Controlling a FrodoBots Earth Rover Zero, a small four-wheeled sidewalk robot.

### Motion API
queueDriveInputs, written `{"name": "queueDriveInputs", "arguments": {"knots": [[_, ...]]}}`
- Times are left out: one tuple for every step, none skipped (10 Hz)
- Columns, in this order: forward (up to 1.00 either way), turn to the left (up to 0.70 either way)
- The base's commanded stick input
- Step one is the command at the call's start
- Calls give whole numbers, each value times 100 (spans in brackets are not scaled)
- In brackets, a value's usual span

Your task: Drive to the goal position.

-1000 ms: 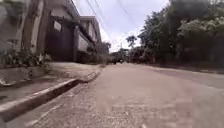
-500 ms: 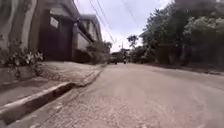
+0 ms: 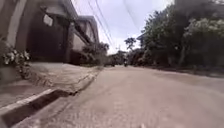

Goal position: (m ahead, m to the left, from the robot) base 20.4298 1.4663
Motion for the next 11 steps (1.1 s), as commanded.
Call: {"name": "queueDriveInputs", "arguments": {"knots": [[100,0],[100,0],[100,0],[100,0],[100,0],[100,0],[100,0],[100,0],[100,0],[100,0],[100,0]]}}
